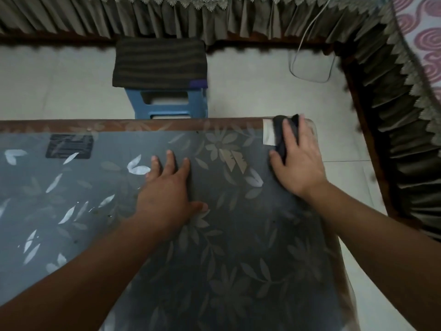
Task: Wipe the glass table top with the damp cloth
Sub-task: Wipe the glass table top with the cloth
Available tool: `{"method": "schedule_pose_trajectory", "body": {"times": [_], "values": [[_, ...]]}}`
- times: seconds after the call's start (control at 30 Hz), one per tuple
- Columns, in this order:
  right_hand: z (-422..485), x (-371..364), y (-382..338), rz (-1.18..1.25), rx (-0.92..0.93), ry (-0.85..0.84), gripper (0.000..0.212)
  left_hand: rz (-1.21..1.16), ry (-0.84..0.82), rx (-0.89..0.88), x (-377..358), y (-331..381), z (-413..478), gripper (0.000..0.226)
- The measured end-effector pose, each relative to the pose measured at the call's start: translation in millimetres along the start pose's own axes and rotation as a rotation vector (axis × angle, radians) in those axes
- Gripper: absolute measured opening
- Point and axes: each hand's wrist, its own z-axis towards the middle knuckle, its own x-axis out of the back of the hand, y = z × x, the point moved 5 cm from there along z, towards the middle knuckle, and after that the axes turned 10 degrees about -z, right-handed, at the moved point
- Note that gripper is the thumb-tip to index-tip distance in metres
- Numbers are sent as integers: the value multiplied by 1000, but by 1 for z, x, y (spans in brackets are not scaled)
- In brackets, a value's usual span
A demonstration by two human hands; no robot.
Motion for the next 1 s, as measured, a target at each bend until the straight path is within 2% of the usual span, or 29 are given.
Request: {"method": "schedule_pose_trajectory", "body": {"times": [0.07,0.17,0.23,0.27,0.37,0.4,0.43,0.47,0.57,0.63,0.73,0.87,0.93,1.0], "values": [[5,-5,-5,61,-108,-31,80,-13,-6,-4,-1,0,0,114],[6,-7,-29,162,-209,19,78,-16,-10,-9,-1,-1,-1,114],[1,-2,-42,208,-216,64,75,-12,-11,-13,0,0,-1,113],[-7,-2,-53,189,-127,74,75,-14,-11,-13,0,1,-2,113],[-47,-8,-93,43,388,30,75,-23,-18,-8,2,2,-4,112],[-50,-9,-89,7,486,10,75,-20,-20,-10,2,2,-5,111],[-42,-7,-76,-19,509,16,76,-18,-20,-11,2,2,-5,111],[-30,-6,-58,-25,462,40,76,-17,-22,-12,1,2,-6,111],[18,7,-11,222,21,153,63,-17,-9,-31,1,3,-4,111],[20,6,-39,341,-110,172,52,-8,-8,-35,0,2,-4,112],[-22,0,-105,303,67,166,47,14,0,-40,-2,0,-3,113],[-56,-7,-100,172,341,193,42,27,-14,-32,-1,1,-5,112],[-37,-7,-73,139,319,242,38,12,-15,-44,0,0,-5,111],[-8,-2,-44,160,77,321,35,8,-2,-62,0,0,-5,111]]}}
